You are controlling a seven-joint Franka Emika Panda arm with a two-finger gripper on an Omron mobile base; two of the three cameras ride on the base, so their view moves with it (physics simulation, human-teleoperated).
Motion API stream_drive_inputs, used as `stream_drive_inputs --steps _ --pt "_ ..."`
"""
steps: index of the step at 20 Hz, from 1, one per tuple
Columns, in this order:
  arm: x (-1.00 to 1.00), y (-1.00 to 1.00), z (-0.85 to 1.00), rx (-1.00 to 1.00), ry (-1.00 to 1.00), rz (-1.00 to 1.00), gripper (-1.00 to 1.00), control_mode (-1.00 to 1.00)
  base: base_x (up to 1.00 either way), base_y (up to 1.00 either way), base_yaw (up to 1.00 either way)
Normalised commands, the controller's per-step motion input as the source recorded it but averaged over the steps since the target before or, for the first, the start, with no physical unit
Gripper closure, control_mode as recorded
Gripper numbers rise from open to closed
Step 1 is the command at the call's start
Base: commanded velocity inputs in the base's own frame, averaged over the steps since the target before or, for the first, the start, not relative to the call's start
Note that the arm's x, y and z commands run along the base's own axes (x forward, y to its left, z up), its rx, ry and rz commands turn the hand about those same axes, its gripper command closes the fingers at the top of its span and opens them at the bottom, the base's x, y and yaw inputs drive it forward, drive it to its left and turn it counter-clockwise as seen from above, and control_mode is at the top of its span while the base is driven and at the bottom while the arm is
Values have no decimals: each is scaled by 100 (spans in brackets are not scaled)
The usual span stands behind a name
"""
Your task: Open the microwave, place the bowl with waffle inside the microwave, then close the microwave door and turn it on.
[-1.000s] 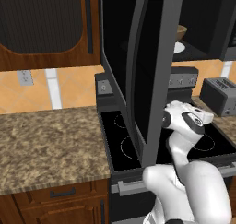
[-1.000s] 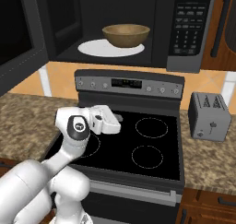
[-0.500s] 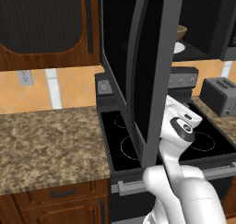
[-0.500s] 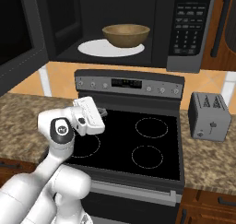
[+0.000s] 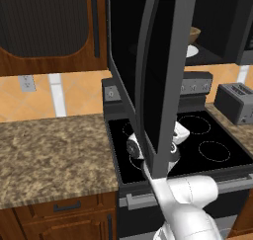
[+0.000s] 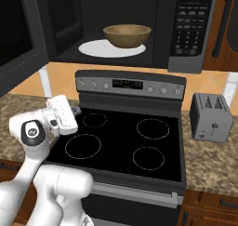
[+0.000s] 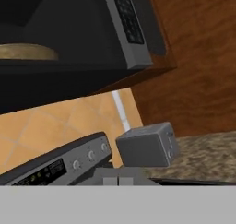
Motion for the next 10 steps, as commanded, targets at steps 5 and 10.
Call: stream_drive_inputs --steps 5,10 --pt "0 100 3 -2 -5 0 100 -100 0 0 0" --pt "0 100 0 -7 -15 0 100 -100 0 0 0"
